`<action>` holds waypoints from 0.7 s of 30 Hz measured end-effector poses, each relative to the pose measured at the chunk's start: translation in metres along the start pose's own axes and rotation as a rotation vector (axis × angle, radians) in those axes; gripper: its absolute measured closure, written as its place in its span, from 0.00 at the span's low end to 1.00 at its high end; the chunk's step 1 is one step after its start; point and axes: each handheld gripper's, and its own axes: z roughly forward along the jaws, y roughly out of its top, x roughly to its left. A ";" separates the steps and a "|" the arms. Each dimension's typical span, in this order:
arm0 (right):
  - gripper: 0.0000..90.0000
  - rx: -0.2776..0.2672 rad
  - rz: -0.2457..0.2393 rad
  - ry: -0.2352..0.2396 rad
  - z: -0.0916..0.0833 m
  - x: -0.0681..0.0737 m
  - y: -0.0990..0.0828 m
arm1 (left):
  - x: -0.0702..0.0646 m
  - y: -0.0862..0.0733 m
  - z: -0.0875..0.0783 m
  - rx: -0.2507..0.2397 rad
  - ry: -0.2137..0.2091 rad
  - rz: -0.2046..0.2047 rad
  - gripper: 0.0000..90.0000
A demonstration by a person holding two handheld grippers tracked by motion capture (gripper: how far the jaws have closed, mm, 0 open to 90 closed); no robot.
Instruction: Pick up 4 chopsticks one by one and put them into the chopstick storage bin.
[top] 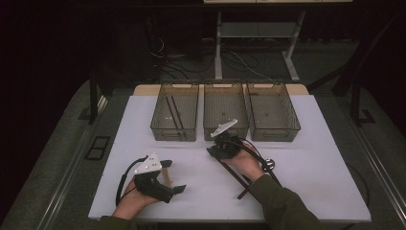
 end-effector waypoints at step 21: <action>0.83 -0.012 -0.001 0.048 -0.058 -0.003 -0.048 | 0.000 -0.001 0.000 0.003 0.006 -0.004 0.00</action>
